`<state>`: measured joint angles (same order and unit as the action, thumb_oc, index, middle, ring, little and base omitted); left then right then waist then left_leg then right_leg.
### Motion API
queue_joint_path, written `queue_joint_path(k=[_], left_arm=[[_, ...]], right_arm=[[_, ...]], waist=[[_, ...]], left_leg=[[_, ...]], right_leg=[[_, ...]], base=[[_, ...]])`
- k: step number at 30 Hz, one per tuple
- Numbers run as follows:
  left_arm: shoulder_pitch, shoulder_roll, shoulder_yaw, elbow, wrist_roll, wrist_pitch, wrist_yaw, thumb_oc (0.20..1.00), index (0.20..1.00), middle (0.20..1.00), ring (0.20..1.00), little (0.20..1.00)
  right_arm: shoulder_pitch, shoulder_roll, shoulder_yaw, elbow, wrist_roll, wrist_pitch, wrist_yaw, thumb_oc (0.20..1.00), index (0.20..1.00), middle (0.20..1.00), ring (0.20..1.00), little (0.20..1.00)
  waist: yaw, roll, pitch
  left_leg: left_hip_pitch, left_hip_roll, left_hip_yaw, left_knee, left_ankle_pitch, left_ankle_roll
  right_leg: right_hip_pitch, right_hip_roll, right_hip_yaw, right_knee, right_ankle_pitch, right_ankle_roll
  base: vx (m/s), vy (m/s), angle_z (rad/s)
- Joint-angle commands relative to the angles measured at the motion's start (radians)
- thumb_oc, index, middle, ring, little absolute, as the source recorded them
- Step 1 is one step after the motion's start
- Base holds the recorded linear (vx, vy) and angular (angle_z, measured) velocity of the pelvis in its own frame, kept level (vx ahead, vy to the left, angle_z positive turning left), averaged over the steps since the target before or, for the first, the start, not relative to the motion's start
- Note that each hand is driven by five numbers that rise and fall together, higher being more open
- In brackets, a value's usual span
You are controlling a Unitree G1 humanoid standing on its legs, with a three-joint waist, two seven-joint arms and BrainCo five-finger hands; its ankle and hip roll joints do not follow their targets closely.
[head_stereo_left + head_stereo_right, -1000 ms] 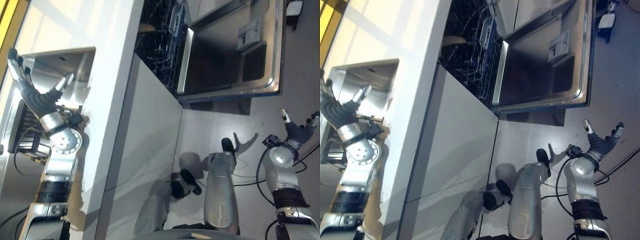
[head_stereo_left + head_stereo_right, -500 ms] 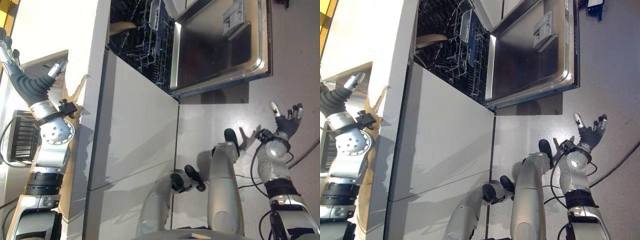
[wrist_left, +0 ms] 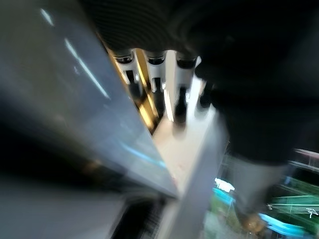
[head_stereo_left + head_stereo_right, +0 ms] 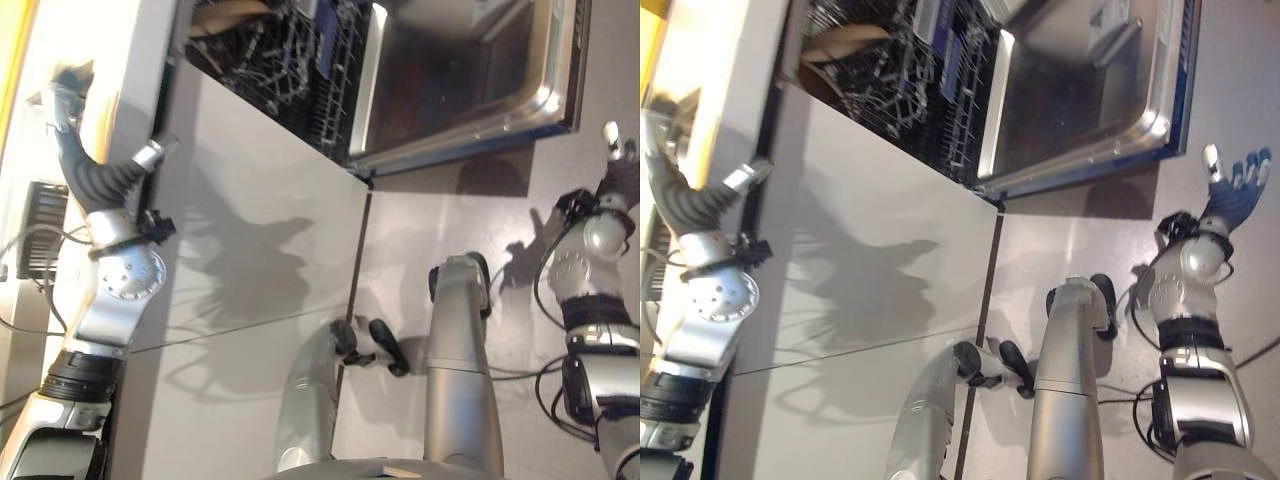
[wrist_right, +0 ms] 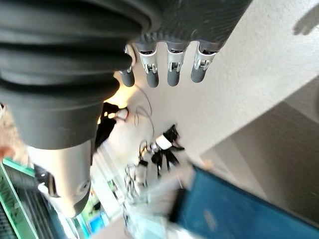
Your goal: Pick up plates and place into dishwasher.
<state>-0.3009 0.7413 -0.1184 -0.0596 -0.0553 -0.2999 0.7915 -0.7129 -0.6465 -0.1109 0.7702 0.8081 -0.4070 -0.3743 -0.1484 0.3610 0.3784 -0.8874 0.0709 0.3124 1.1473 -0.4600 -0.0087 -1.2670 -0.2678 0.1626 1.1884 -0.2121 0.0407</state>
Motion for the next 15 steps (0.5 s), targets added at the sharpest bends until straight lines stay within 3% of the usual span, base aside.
queue_joint_path(k=[1, 4, 8, 11, 15], left_arm=[[0.018, -0.1, -0.003, 0.042, -0.031, 0.011, 0.001, 1.0, 1.0, 1.0, 1.0, 1.0], [0.018, -0.086, -0.012, 0.019, -0.036, 0.008, 0.002, 1.0, 1.0, 1.0, 1.0, 1.0], [-0.005, -0.062, -0.009, -0.011, -0.05, 0.014, -0.021, 1.0, 1.0, 1.0, 1.0, 1.0], [-0.031, -0.054, 0.0, -0.021, -0.053, 0.032, -0.031, 1.0, 1.0, 1.0, 1.0, 1.0], [-0.071, -0.05, 0.015, -0.013, -0.047, 0.06, -0.034, 1.0, 1.0, 1.0, 1.0, 1.0]], right_arm=[[-0.146, -0.098, -0.023, 0.015, 0.07, -0.018, 0.04, 1.0, 1.0, 1.0, 1.0, 1.0], [-0.222, -0.124, 0.002, 0.058, 0.122, 0.037, 0.133, 1.0, 1.0, 1.0, 1.0, 1.0], [-0.297, -0.119, 0.084, 0.04, 0.148, 0.188, 0.299, 1.0, 1.0, 1.0, 1.0, 1.0], [-0.316, -0.1, 0.153, -0.016, 0.131, 0.259, 0.397, 1.0, 1.0, 1.0, 1.0, 1.0], [-0.321, -0.062, 0.225, -0.134, 0.138, 0.297, 0.473, 1.0, 1.0, 1.0, 1.0, 1.0]], waist=[[-0.046, 0.07, 0.142], [-0.028, 0.069, 0.142], [-0.002, 0.057, 0.142], [0.013, 0.042, 0.142], [0.029, 0.02, 0.142]], left_leg=[[-0.105, 0.026, -0.054, 0.076, 0.033, -0.014], [-0.134, 0.024, -0.074, 0.087, 0.034, -0.022], [-0.16, 0.021, -0.104, 0.065, 0.054, -0.033], [-0.163, 0.016, -0.121, 0.024, 0.078, -0.037], [-0.163, 0.006, -0.139, -0.026, 0.111, -0.039]], right_leg=[[0.06, -0.026, -0.006, 0.091, -0.169, -0.028], [0.036, -0.022, -0.013, 0.1, -0.168, -0.03], [0.021, -0.016, -0.023, 0.086, -0.159, -0.031], [0.027, -0.012, -0.036, 0.048, -0.143, -0.032], [0.045, 0.0, -0.054, -0.007, -0.114, -0.033]], base=[[-0.01, -0.131, 0.29], [-0.01, -0.125, 0.08], [-0.04, -0.101, 0.15], [-0.06, -0.075, 0.15], [-0.03, -0.055, -0.12]])
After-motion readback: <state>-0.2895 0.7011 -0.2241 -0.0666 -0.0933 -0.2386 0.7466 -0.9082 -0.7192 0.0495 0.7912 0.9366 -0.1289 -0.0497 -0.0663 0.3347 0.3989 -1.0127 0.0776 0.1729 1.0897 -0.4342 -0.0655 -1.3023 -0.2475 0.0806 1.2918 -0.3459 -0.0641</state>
